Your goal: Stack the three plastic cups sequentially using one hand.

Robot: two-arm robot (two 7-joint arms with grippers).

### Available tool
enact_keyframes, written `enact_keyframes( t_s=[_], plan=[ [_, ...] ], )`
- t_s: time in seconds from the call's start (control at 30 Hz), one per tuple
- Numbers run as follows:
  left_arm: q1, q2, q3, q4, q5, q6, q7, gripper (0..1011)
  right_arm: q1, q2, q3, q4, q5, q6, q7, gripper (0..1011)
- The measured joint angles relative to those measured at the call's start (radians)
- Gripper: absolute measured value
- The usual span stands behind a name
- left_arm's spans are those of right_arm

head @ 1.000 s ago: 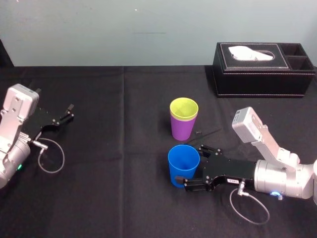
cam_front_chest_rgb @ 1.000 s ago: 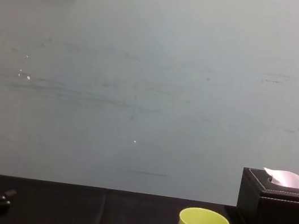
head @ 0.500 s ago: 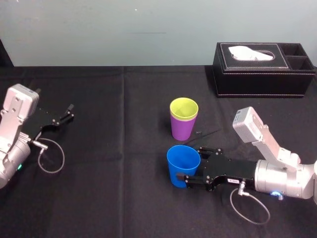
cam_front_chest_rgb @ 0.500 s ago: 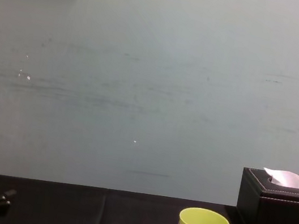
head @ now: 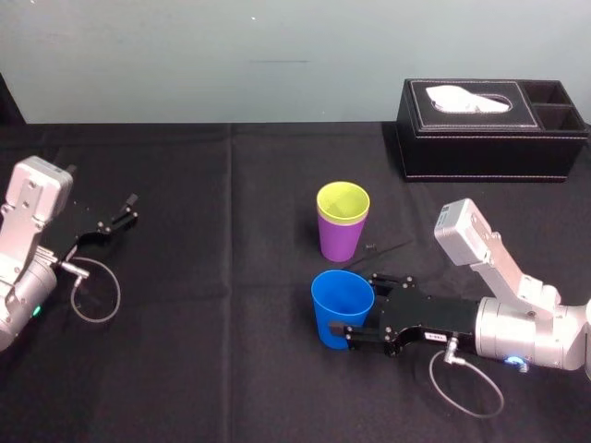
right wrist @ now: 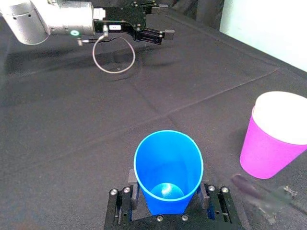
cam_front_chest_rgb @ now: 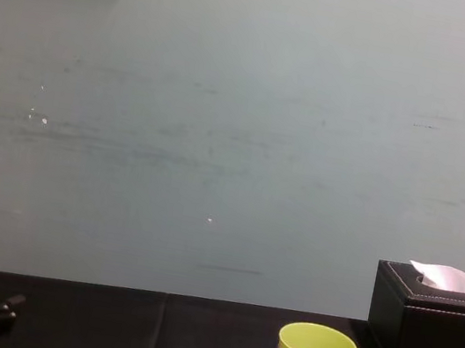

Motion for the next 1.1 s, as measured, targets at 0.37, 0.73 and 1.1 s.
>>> enact_keyframes(
  t_s=[0.37, 0.73, 1.1],
  plan=[
    [0.000, 0.000, 0.000, 0.000, 0.000, 0.000, 0.000, 1011, -0.026, 0.033, 0.029, -0.067, 0.016, 0.026, -0.039, 713],
    [0.000, 0.000, 0.000, 0.000, 0.000, 0.000, 0.000, 1011, -0.044, 0.087, 0.072, -0.185, 0.035, 0.069, -0.068, 713],
    [0.000, 0.000, 0.000, 0.000, 0.000, 0.000, 0.000, 1011, -0.008, 0.102, 0.110, -0.238, 0.053, 0.106, -0.097, 713]
  ],
)
